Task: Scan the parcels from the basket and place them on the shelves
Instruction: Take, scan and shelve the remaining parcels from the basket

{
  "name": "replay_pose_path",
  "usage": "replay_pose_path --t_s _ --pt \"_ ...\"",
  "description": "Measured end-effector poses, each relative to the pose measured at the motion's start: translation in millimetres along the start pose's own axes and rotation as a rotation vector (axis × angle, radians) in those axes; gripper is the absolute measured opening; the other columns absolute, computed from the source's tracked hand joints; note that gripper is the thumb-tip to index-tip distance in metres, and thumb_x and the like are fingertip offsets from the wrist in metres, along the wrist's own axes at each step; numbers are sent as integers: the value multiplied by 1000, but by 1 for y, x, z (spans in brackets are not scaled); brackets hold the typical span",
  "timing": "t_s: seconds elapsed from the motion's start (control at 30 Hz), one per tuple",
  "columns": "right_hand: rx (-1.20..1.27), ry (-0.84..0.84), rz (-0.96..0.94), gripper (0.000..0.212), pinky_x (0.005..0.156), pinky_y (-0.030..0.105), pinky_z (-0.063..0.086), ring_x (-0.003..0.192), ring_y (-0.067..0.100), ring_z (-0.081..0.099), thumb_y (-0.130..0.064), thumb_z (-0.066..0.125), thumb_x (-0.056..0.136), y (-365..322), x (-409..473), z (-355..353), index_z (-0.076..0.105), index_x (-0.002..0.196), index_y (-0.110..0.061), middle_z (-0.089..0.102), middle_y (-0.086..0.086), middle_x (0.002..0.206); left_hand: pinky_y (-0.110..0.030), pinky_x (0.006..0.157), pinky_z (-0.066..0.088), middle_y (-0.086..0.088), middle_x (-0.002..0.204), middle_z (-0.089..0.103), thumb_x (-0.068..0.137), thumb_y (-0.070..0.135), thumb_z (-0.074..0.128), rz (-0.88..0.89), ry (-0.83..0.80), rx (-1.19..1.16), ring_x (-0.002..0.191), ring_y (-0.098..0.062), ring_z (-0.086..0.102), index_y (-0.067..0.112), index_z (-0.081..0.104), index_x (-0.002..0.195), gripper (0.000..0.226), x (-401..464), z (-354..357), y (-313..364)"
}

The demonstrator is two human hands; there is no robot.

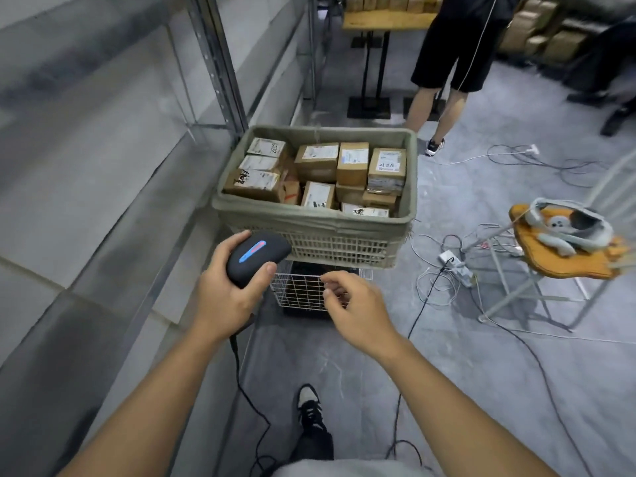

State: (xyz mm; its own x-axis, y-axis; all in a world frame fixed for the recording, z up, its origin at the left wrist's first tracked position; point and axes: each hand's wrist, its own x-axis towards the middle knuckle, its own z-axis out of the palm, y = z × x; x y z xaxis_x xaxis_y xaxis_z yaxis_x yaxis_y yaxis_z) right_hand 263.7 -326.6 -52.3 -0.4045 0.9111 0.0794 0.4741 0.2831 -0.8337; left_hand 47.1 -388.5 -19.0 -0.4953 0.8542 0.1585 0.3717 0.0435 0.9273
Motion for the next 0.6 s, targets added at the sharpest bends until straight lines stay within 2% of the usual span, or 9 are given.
replay_pose_path --t_s 0.2,0.3,0.33,0.47,0.6 --pt "-54 22 77 27 90 32 54 96 3 63 -12 64 93 11 67 -9 73 117 -21 71 -9 105 -56 79 60 10 112 71 72 59 79 -1 -105 -65 74 -21 66 48 56 130 63 78 17 -16" --pt "-77 35 92 26 88 23 52 95 -1 62 -12 64 94 13 102 -8 74 116 -21 72 -10 104 -40 80 60 16 112 71 71 60 77 -7 -153 -69 79 -17 69 46 57 128 62 113 24 -24" --pt "-82 35 92 25 87 21 51 94 -2 62 -12 64 94 14 111 -8 73 115 -22 72 -11 104 -37 80 60 15 111 72 71 60 77 -9 -163 -70 79 -16 70 44 58 128 62 122 27 -26" --pt "-89 23 111 25 84 16 50 94 -4 62 -12 63 94 24 142 -7 74 113 -24 71 -15 102 -44 75 60 5 112 73 73 59 78 -26 -184 -100 75 -22 69 42 57 130 64 159 42 -40" --pt "-86 10 135 24 86 17 50 97 0 63 -14 63 95 39 180 -8 73 115 -23 72 -12 106 -30 64 58 2 110 72 71 58 78 -58 -219 -88 67 -15 70 42 57 130 64 187 57 -48"
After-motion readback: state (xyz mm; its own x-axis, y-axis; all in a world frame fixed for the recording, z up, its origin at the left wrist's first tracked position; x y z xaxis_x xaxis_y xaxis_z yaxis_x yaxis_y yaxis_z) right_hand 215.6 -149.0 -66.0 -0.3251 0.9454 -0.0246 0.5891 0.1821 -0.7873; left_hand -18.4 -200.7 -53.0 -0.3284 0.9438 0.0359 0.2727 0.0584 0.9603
